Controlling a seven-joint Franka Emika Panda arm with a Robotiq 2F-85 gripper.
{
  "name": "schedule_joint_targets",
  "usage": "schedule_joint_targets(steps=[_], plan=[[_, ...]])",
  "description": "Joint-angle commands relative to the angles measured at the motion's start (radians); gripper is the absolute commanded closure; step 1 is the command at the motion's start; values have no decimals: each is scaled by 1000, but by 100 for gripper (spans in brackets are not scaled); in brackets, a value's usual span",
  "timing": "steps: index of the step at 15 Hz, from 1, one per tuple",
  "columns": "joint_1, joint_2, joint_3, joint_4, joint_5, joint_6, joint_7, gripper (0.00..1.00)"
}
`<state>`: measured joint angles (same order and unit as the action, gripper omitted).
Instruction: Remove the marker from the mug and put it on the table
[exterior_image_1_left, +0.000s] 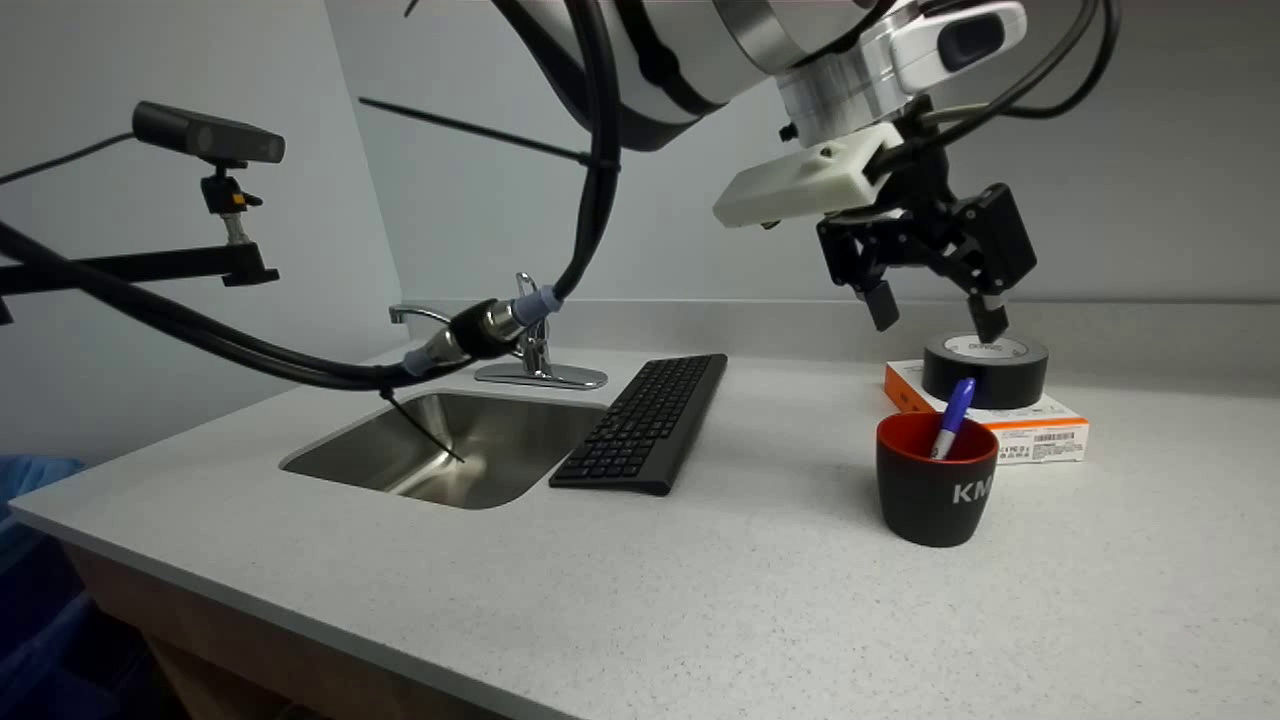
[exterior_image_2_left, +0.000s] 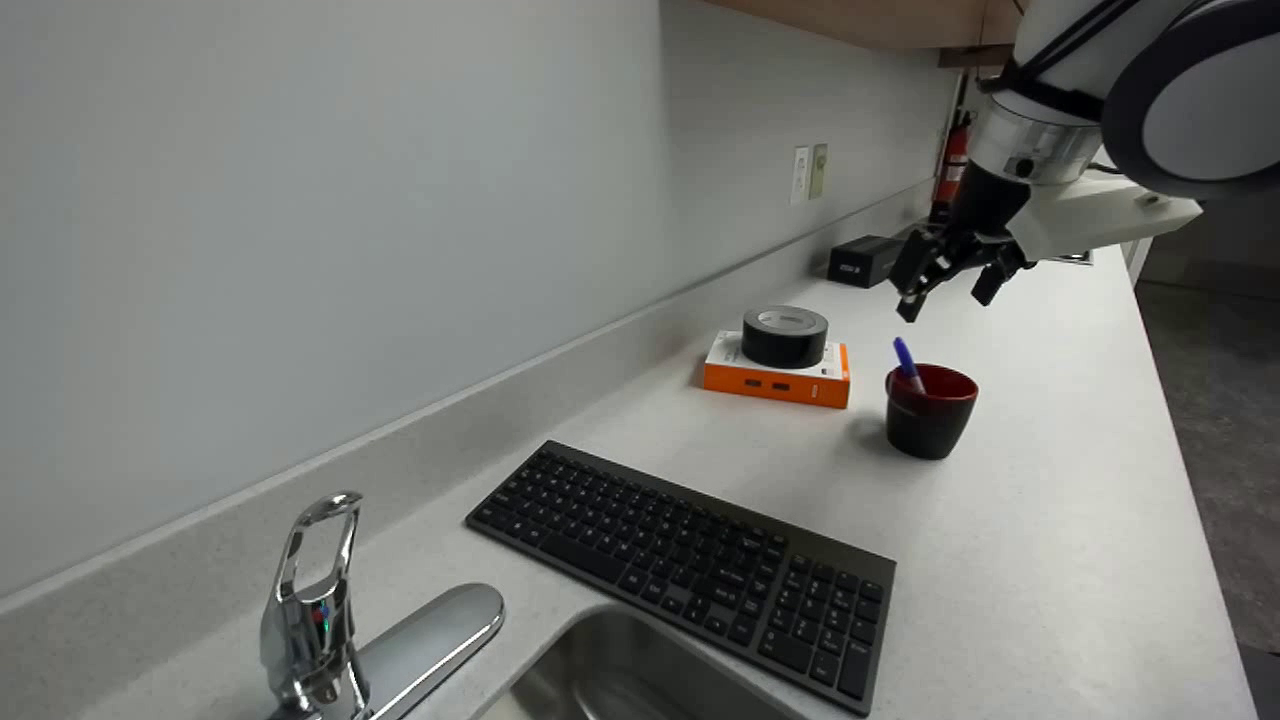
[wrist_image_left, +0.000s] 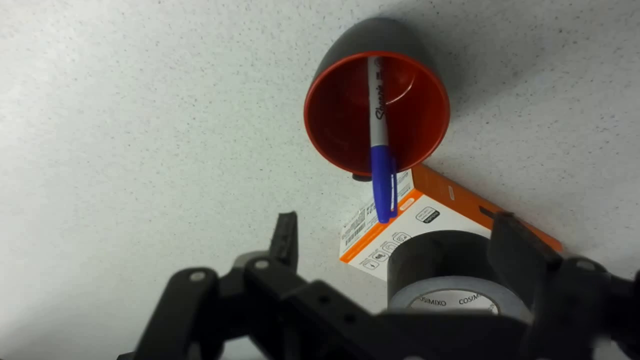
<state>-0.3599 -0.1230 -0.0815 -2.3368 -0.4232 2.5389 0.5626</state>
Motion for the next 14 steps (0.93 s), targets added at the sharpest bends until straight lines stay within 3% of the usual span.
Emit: schedule_joint_targets(steps=[1,8,14], plan=[[12,56,-30,-4,-109,110,111,0],[42,145,-87,10,-216,189,220,0],[75,191,-133,17,-225,232,243,0]])
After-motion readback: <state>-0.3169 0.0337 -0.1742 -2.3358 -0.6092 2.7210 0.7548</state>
